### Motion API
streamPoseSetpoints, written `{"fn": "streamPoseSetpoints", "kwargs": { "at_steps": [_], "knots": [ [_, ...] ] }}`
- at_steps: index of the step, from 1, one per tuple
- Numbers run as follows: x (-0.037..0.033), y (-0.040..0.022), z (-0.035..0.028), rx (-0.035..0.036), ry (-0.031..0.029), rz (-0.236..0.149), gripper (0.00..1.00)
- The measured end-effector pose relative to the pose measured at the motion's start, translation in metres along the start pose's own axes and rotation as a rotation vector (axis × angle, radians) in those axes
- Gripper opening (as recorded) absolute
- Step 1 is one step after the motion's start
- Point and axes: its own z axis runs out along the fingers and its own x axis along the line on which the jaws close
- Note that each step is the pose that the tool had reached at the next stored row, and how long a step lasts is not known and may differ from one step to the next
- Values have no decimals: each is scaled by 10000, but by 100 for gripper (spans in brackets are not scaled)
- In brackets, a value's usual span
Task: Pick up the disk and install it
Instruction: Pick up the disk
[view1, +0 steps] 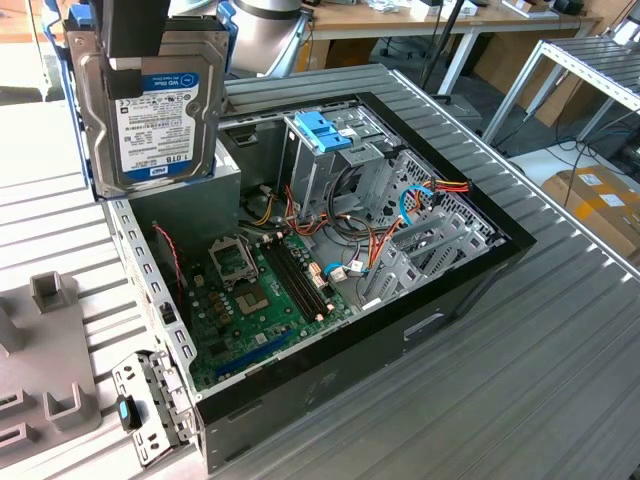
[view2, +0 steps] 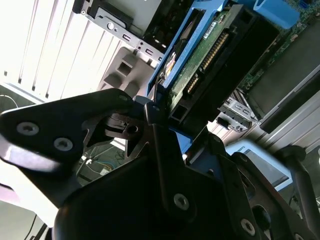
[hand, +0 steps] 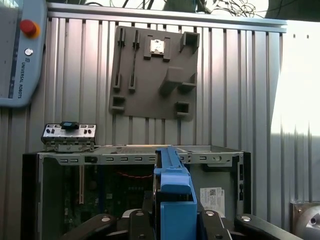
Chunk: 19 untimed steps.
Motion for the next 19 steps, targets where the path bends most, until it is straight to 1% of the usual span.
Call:
{"fn": "streamPoseSetpoints", "kwargs": {
  "at_steps": [3, 4, 16, 19],
  "knots": [
    [4, -24, -1, 0, 0, 0, 37],
    [7, -41, -2, 0, 0, 0, 37],
    [23, -122, -7, 0, 0, 0, 37],
    [30, -150, -9, 0, 0, 0, 37]
  ]
}}
